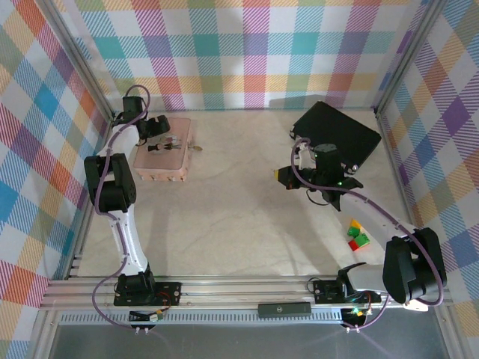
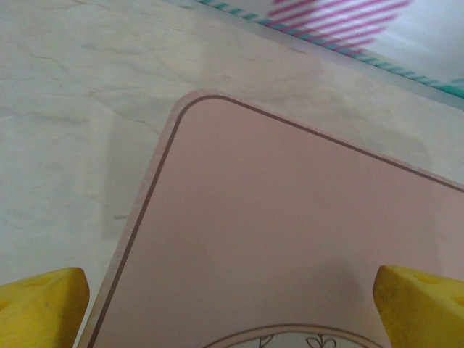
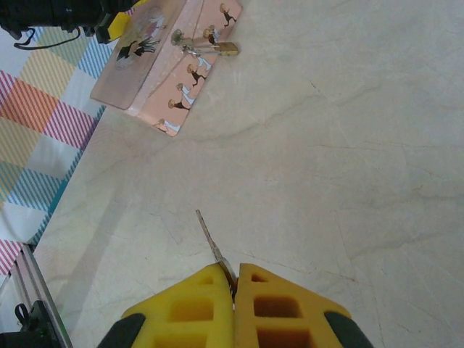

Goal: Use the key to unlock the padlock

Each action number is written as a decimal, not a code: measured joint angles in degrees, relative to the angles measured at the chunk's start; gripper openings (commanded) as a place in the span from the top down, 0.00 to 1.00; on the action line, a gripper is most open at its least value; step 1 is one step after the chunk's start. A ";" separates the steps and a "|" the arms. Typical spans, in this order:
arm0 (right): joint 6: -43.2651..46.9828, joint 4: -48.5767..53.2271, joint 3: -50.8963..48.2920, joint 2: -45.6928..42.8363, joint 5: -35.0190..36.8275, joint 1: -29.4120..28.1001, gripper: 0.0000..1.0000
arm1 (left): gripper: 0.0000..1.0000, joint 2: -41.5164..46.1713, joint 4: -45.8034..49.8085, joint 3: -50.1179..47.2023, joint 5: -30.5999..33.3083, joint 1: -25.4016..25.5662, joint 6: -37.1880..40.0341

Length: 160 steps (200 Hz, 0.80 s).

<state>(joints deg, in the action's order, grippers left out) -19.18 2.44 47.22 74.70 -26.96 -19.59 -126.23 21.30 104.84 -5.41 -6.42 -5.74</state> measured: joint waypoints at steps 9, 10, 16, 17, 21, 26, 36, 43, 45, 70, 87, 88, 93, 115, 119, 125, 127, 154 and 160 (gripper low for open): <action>0.20 0.22 0.90 0.76 -0.11 0.00 1.00 | 0.02 0.00 -0.02 0.02 -2.21 0.00 0.87; 0.20 0.22 0.98 0.83 -0.11 0.00 1.00 | 0.02 0.00 -0.02 0.02 -2.56 0.00 1.05; 0.24 0.24 1.57 1.46 -0.24 0.00 1.00 | 0.03 -0.02 -0.07 0.00 -4.02 0.04 1.73; 0.24 0.26 1.73 1.62 -0.28 0.00 1.00 | 0.03 -0.02 -0.07 0.00 -4.37 0.09 1.97; 0.26 0.24 2.12 2.05 -0.28 -0.07 1.00 | 0.04 -0.02 -0.04 0.00 -5.14 0.13 2.38; 0.28 0.22 2.49 2.54 -0.35 -0.11 1.00 | 0.04 -0.02 -0.04 -0.02 -6.23 0.31 3.26; 0.39 0.22 2.95 3.30 -0.52 -0.15 1.00 | 0.05 -0.02 -0.22 -0.26 -7.98 0.74 4.74; 0.42 0.24 2.97 3.61 -0.61 -0.26 1.00 | 0.05 -0.02 -0.33 -0.57 -9.03 1.27 6.21; 0.39 0.26 2.97 3.63 -0.68 -0.26 1.00 | 0.05 -0.02 -0.39 -0.70 -9.44 1.53 6.71; 0.39 0.35 2.97 3.76 -0.70 -0.31 1.00 | 0.06 -0.02 -0.55 -2.58 -12.94 4.57 11.58; 0.39 0.39 2.93 3.74 -0.68 -0.31 1.00 | 0.06 0.02 -0.11 -2.60 -15.23 7.32 14.64; 0.39 0.39 2.93 3.74 -0.68 -0.31 1.00 | 0.06 0.02 -0.09 -2.60 -15.32 7.45 14.75; 0.39 0.37 2.86 3.65 -0.66 -0.31 1.00 | 0.06 0.02 0.07 -2.60 -15.96 8.46 15.69; 0.35 0.33 1.51 2.36 -0.44 -0.31 1.00 | 0.06 0.02 1.57 -2.32 -18.05 12.22 18.58; 0.31 0.37 1.18 1.99 -0.33 -0.31 1.00 | 0.06 0.02 1.95 -2.16 -18.34 12.96 18.99; 0.22 0.52 0.79 1.51 -0.13 -0.31 1.00 | 0.06 0.02 2.45 -1.99 -18.56 13.81 19.47; 0.22 0.55 0.66 1.36 -0.02 -0.31 1.00 | 0.06 0.02 2.64 -1.90 -18.60 14.14 19.67; 0.13 1.81 -0.15 -0.37 1.36 -0.31 1.00 | 0.03 0.02 4.17 -1.05 -17.38 17.11 20.00; 0.07 1.97 -0.24 -0.68 1.81 -0.31 1.00 | 0.03 0.09 4.13 -0.83 -16.52 17.57 19.56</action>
<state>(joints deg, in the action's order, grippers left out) -19.11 4.40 46.98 74.02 -25.15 -19.90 -126.15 25.43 104.01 -21.93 11.16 13.82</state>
